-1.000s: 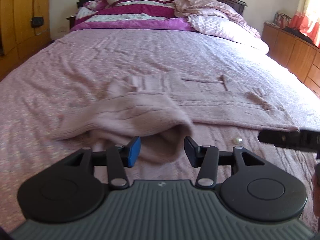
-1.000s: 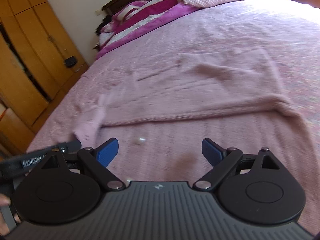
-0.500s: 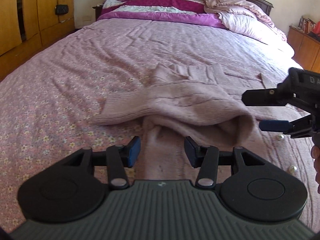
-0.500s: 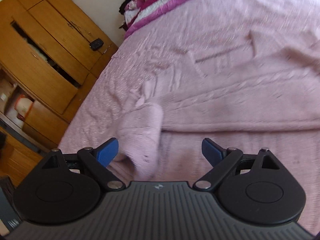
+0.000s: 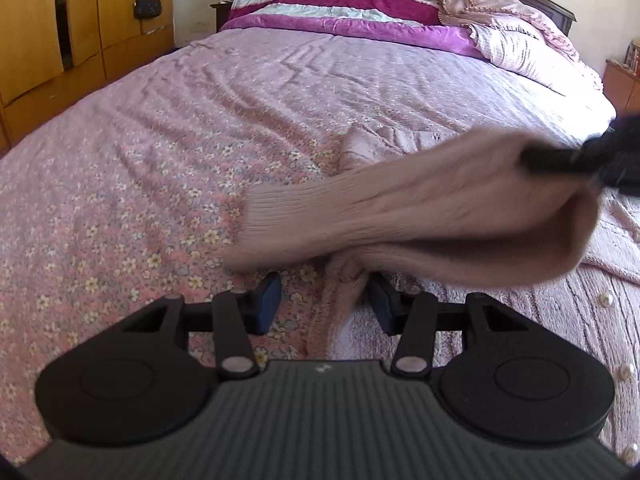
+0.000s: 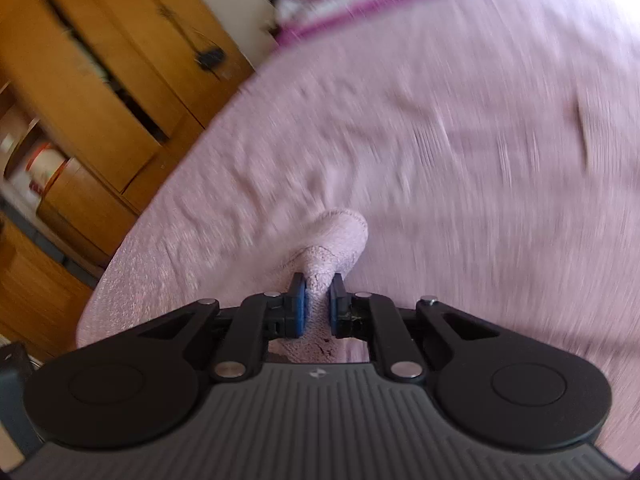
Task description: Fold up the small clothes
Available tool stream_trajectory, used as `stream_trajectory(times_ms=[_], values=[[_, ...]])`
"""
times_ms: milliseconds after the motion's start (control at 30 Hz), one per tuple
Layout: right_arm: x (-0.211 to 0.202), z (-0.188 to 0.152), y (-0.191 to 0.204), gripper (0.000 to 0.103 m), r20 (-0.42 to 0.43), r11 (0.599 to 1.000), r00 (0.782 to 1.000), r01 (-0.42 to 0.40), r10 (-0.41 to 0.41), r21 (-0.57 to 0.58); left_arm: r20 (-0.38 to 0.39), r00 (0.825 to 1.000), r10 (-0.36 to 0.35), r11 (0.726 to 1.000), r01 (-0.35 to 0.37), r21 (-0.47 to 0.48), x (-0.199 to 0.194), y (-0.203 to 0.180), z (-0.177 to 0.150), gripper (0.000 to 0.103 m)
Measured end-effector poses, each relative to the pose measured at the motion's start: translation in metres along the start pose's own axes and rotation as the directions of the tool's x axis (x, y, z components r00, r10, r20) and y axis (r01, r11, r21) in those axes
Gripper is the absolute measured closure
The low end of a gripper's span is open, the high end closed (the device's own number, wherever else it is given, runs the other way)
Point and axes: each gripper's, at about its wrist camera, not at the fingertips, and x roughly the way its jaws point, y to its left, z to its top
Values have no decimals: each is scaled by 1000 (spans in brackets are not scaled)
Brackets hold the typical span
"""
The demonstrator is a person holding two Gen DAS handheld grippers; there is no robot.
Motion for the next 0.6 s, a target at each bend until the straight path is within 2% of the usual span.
stream_trajectory(times_ms=[67,133,200,367,467,533,600], values=[[-17,6,13,91,87,994,995,49,-40,-103,-2,1000,6,1000,-6,11,1,-2,-1,51],[-27,6,20,91,173,974,980,130,-98,-184,3,1000,11,1000,-11,22,1,-4,-2,51],[-26,0,19,91,202,953,968,195,-148,-234,3,1000,14,1000,-14,23,2,-4,-3,51],[2,-22,-10,91,118,930,958,283,-262,-233,-6,1000,7,1000,-6,20,1,-3,-2,51],[15,-32,-32,88,68,945,959,283,-275,-162,-18,1000,-10,1000,10,18,-3,-1,-1,52],[18,-31,-37,82,68,951,960,277,-270,-138,-27,999,-23,1000,24,6,-8,2,1,52],[14,-28,-36,70,67,949,958,287,-280,-131,-28,999,-34,999,33,-14,-14,6,2,53]])
